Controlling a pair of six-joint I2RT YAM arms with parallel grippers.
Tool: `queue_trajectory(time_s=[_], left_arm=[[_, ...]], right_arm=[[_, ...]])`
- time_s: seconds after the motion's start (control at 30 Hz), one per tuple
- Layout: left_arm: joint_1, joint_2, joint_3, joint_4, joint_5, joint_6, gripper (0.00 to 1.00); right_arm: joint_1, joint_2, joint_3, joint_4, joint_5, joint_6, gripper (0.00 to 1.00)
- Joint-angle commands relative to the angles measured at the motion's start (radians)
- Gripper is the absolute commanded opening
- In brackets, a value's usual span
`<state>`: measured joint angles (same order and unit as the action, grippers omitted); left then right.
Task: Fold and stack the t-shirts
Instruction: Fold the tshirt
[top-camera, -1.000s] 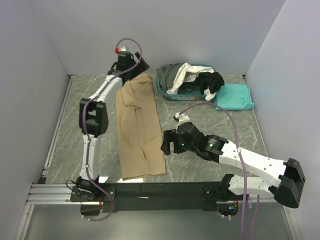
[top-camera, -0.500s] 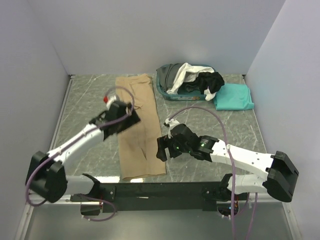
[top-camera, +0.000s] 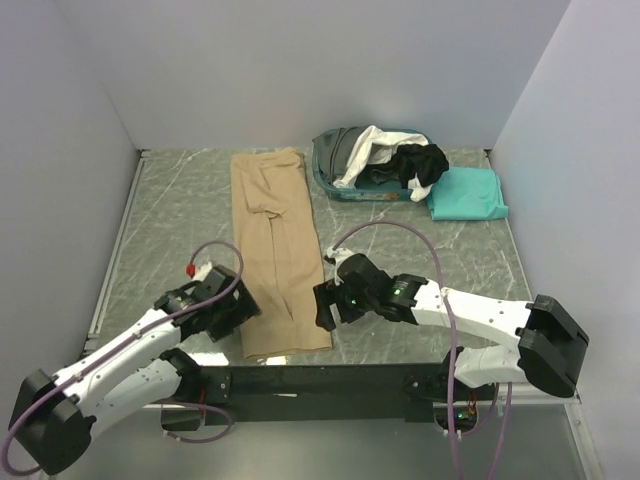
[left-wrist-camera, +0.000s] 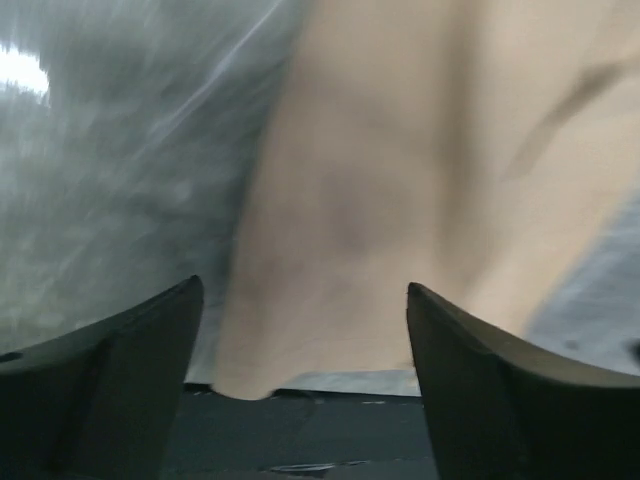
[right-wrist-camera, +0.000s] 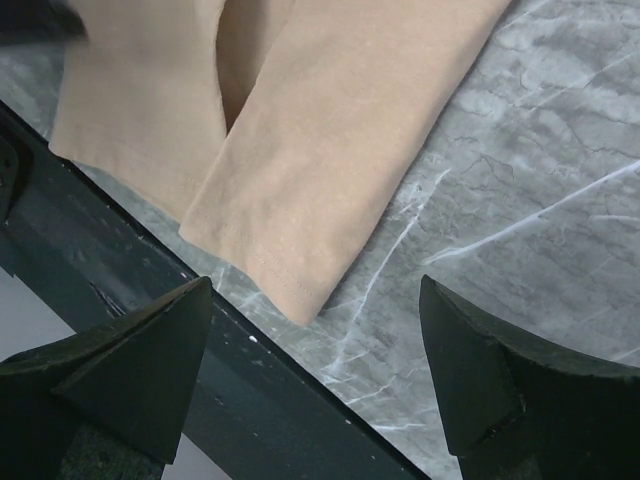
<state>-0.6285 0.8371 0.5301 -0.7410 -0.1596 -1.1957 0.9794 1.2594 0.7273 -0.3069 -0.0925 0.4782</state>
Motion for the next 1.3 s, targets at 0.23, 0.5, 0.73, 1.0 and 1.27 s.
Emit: queue_trajectory(time_s=[0.23,0.5,0.73,1.0,1.27], left_arm=[[-0.095,-0.01,-0.122,0.006,0.15,-0.168,0.65],[-0.111,-0.013,-0.154,-0.119,0.163,-0.179,0.42],[-0.111,-0.007,-0.16,-0.075,0.177,-0.169,0.28],[-0.112,-0.018,-0.143,-0.049,0.196,-0.128,0.09],[-0.112,-0.024,-0.121,-0.052,0.204,-0.097,0.01]], right_arm=[[0.004,0.057,-0.023,0.02,-0.026,0.008,0.89],[0.005,0.097,-0.046,0.054,-0.076,0.026,0.87],[0.005,0.097,-0.074,0.075,-0.116,0.034,0.83],[0.015,0.11,-0.106,0.114,-0.154,0.039,0.71],[0.03,0.167,-0.097,0.106,-0.159,0.054,0.32]])
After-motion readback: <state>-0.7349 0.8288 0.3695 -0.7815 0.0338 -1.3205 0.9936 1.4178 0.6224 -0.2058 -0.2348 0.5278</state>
